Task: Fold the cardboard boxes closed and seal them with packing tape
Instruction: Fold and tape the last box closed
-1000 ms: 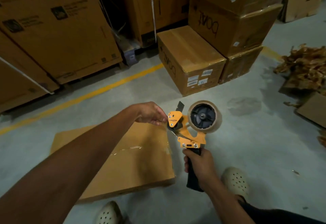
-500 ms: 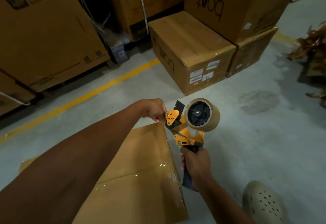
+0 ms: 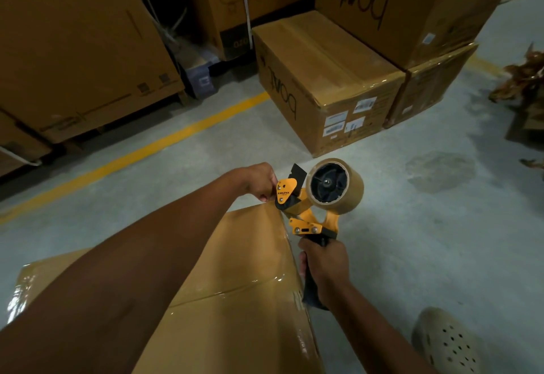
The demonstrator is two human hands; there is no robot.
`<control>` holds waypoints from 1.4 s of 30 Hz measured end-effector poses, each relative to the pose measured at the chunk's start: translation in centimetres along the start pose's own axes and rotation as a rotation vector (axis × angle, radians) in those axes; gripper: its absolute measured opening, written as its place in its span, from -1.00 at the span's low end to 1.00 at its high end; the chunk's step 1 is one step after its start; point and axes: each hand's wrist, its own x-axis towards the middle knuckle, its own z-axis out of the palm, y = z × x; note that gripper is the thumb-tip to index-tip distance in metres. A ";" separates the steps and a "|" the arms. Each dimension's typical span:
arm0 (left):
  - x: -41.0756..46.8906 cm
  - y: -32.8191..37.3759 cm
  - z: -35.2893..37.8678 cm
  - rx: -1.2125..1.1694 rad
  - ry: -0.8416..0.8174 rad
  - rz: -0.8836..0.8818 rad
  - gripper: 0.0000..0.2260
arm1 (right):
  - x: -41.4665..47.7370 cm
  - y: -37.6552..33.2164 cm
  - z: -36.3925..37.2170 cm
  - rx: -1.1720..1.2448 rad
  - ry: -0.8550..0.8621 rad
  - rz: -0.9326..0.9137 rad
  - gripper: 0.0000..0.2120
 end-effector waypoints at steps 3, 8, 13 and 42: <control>-0.1 -0.4 0.3 0.022 -0.013 0.001 -0.76 | 0.1 0.2 0.0 -0.023 0.005 0.002 -0.68; -1.5 -0.8 -0.1 0.013 -0.065 -0.027 -0.77 | 0.2 0.1 0.0 -0.013 -0.001 0.005 -0.81; -1.8 -2.2 2.0 -0.407 0.082 0.015 -0.75 | 0.3 0.1 0.1 -0.029 0.020 0.001 -0.83; -3.1 -5.3 7.6 -0.381 0.550 0.228 -0.74 | -9.0 4.9 -6.0 -0.265 -0.030 -0.031 -0.73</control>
